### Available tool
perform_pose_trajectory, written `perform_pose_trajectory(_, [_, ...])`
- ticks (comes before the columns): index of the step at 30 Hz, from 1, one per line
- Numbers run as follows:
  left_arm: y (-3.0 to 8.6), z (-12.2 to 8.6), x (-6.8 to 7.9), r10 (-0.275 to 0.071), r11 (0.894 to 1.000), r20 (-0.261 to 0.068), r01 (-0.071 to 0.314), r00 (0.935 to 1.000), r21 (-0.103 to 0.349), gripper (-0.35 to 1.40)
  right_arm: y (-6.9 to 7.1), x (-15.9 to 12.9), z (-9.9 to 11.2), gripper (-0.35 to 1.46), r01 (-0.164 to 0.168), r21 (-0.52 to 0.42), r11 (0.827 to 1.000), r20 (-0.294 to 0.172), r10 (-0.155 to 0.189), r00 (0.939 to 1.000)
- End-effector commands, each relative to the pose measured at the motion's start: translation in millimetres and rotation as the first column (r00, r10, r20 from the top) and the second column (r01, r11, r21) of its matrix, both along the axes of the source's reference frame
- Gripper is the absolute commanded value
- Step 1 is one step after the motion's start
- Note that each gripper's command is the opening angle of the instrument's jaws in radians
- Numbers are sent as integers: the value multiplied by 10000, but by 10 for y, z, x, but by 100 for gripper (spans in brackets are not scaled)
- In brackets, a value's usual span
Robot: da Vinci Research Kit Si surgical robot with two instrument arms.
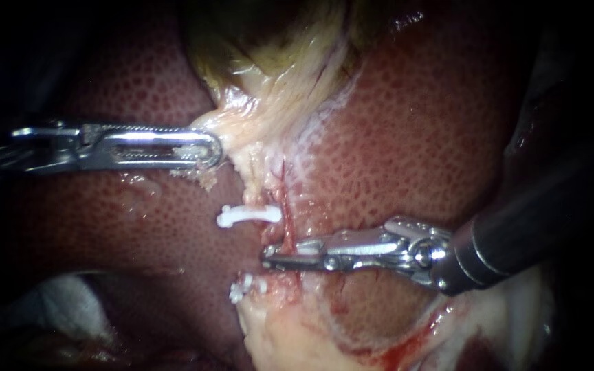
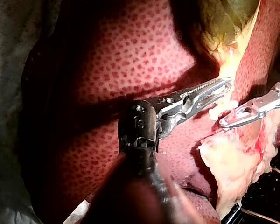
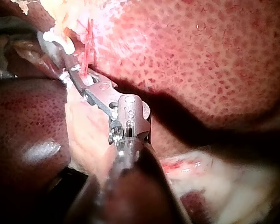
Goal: Going back first clip right tube
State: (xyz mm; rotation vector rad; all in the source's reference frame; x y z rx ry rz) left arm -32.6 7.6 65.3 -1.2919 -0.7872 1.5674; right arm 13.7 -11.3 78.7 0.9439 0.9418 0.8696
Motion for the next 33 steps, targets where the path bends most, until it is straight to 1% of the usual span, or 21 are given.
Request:
perform_pose_trajectory(1, [0,0,0,3,10000,4,-3,10000,2,-35,-1,0,0,-35,-2,1,10000,6,2,10000])
perform_pose_trajectory(7, [0,1,0,3,10000,3,-3,10000,1,-35,-2,1,0,-35,27,75,10000,-4,-27,10000])
perform_pose_trajectory(8, [0,1,0,4,10000,4,-4,10000,1,-35,-2,1,0,-19,28,141,9999,1,-28,10000])
perform_pose_trajectory(9, [0,1,0,6,10000,5,-6,10000,1,-35,-2,2,0,-5,51,-16,10000,-98,-51,9999])
perform_pose_trajectory(11, [1,2,0,5,10000,4,-5,10000,0,-35,-1,3,0,21,168,-603,9980,-368,-191,9991])
perform_pose_trajectory(12, [1,2,0,6,10000,4,-6,10000,-1,-35,-1,3,0,28,261,-929,9953,-454,-304,9985])
perform_pose_trajectory(14, [0,2,0,5,10000,3,-5,10000,-3,-35,0,3,1,36,382,-1363,9899,-566,-463,9973])
perform_pose_trajectory(17, [0,2,1,7,10000,3,-7,10000,-4,-35,2,2,2,43,510,-1961,9793,-690,-657,9955])
perform_pose_trajectory(18, [0,2,1,7,10000,3,-7,10000,-4,-35,4,2,2,45,501,-2201,9742,-694,-669,9953])
perform_pose_trajectory(20, [0,2,1,7,10000,3,-7,10000,-4,-35,7,1,2,48,362,-2562,9659,-602,-533,9968])
perform_pose_trajectory(21, [0,2,1,7,10000,3,-7,10000,-4,-35,9,1,1,49,239,-2796,9598,-512,-398,9979])
perform_pose_trajectory(23, [0,2,1,6,10000,3,-6,10000,-5,-35,13,-4,-1,49,260,-3050,9520,-529,-442,9976])
perform_pose_trajectory(24, [0,2,1,6,10000,3,-6,10000,-5,-35,16,-8,-4,49,304,-3231,9459,-562,-512,9971])
perform_pose_trajectory(29, [0,2,1,8,10000,3,-7,10000,-5,-35,32,-33,-20,49,406,-3515,9353,-665,-682,9955])
perform_pose_trajectory(32, [0,3,1,8,10000,3,-8,10000,-7,-35,40,-55,-35,49,558,-3933,9177,-795,-944,9924])
perform_pose_trajectory(33, [0,3,1,8,10000,3,-8,10000,-8,-35,43,-63,-43,49,654,-4073,9109,-887,-1107,9899])
